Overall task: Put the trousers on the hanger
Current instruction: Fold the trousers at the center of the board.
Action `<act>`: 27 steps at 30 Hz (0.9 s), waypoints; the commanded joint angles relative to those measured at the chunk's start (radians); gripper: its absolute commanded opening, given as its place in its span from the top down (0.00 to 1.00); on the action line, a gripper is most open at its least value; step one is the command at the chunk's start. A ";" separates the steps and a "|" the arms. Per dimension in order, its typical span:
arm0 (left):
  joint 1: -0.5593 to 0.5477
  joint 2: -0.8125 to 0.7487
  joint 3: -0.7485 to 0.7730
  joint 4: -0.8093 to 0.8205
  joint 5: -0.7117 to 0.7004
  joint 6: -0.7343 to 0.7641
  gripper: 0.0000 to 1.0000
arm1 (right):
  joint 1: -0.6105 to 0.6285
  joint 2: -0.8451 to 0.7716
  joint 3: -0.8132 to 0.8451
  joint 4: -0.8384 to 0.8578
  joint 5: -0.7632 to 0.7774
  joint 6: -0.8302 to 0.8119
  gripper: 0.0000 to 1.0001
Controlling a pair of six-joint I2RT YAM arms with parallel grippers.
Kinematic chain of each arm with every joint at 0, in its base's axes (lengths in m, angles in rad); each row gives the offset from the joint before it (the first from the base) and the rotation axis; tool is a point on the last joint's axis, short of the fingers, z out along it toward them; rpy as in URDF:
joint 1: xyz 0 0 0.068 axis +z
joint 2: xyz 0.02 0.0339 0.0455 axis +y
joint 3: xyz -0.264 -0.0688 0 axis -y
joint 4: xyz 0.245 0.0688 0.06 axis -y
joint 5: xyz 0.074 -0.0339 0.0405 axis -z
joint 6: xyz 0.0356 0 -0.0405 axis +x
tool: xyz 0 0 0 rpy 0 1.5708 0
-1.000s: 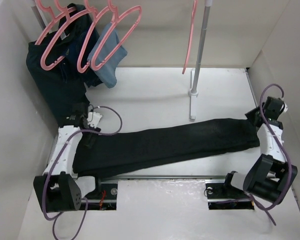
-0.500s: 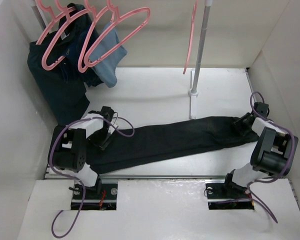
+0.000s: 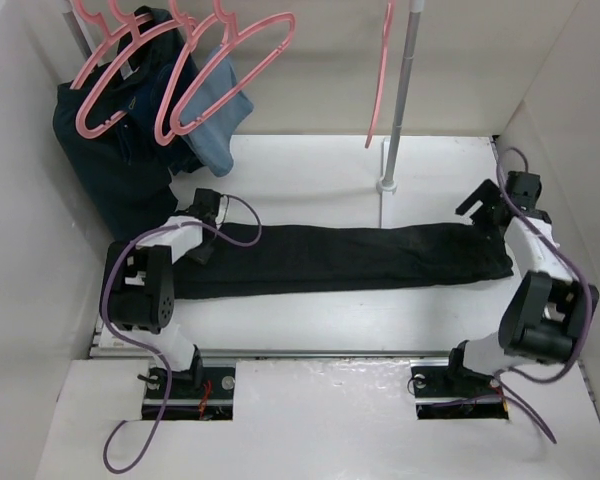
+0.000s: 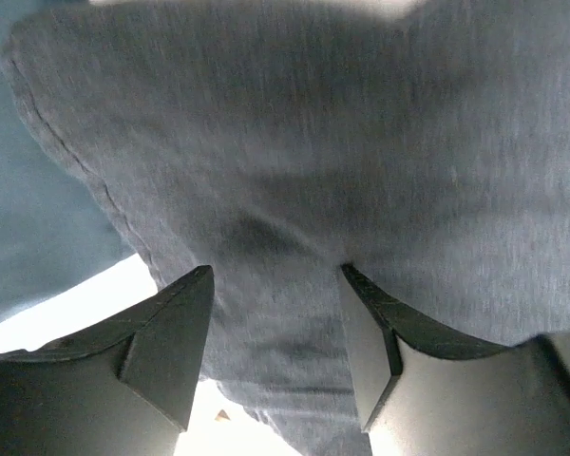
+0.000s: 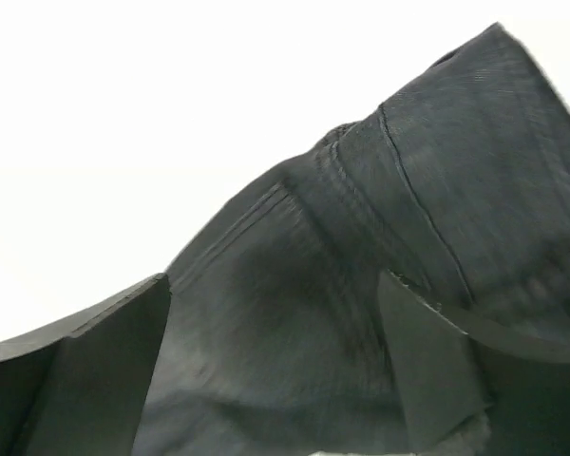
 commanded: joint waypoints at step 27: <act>0.153 -0.269 -0.253 -0.019 -0.021 0.126 0.67 | -0.173 -0.247 -0.231 -0.013 0.092 0.204 0.21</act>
